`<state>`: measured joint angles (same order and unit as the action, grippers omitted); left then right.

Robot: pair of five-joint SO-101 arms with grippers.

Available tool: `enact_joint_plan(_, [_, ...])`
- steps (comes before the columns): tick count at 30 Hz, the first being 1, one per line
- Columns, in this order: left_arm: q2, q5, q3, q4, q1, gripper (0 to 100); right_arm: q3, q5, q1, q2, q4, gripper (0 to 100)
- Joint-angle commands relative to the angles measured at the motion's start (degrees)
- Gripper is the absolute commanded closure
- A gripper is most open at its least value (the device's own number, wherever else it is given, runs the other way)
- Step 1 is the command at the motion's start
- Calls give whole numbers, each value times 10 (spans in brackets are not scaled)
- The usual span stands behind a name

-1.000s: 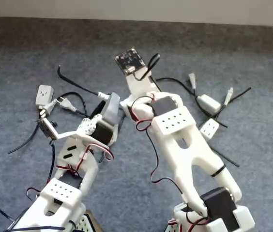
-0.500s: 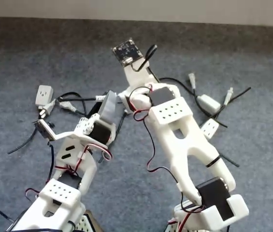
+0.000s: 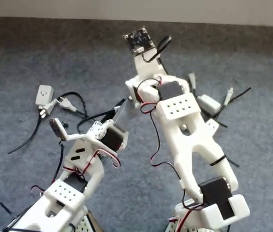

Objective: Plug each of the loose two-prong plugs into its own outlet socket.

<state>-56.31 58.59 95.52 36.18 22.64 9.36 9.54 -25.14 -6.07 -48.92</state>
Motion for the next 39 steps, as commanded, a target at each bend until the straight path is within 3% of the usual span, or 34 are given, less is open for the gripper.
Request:
enact_joint_plan(1, [-7,0,7,11,6,991,-25,5,6,-13,10,771])
enact_joint_plan(7, [-7,1,3,11,-16,991,-40,5,64,-17,-13,771])
enact_joint_plan(11, [-7,3,-11,12,-67,991,-102,5,102,-16,-99,771])
enact_joint_plan(20, [-7,63,-22,13,-86,991,-183,6,59,-9,-294,771])
enact_joint_plan(29, [-7,63,-22,13,-86,991,-49,5,-22,-9,-211,771])
enact_joint_plan(39, [-7,63,-22,14,-81,991,-21,3,-26,-8,-193,771])
